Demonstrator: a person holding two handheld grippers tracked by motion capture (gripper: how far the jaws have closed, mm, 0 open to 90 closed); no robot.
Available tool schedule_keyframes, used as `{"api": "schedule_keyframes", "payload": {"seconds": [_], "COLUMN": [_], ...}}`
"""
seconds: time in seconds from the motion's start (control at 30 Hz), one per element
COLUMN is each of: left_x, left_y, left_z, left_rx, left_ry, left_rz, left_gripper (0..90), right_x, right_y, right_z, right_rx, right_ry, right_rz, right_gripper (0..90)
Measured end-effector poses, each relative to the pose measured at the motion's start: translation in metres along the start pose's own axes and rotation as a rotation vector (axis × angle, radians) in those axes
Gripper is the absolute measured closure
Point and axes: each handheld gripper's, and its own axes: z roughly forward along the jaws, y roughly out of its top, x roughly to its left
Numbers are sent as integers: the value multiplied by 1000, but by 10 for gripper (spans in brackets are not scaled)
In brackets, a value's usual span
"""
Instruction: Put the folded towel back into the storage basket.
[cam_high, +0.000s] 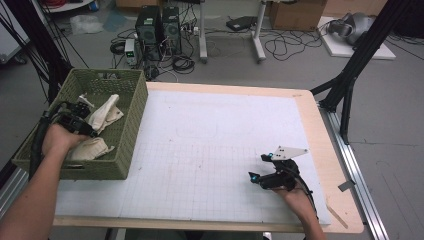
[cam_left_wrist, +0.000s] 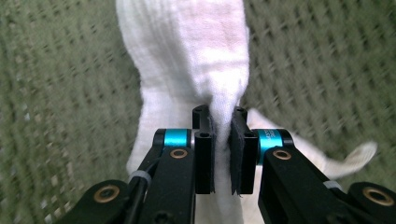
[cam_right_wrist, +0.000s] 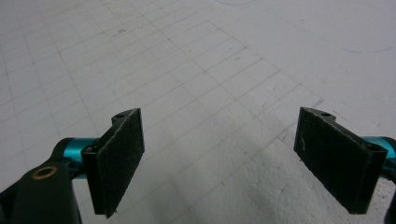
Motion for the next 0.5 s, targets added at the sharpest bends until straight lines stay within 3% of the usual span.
{"api": "schedule_keyframes", "payload": {"seconds": [0.1, 0.17, 0.3, 0.4, 0.5], "left_x": [-3, -3, -6, -7, -7], "left_y": [5, 7, 7, 6, 4], "left_z": [4, 5, 9, 4, -1], "left_rx": [-10, -27, 23, 26, 24], "left_ry": [-7, -39, -102, -98, -62], "left_rz": [-5, -16, 28, 39, 47], "left_gripper": [815, 799, 639, 534, 514], "right_x": [0, 0, 0, 0, 0], "right_y": [0, 0, 0, 0, 0], "right_z": [-1, -1, 0, -1, -2], "right_rx": [-2, -2, -1, -6, -8], "right_ry": [0, 1, 5, 2, 1], "right_rz": [3, 6, -1, -2, 2], "right_gripper": [154, 154, 155, 155, 155]}}
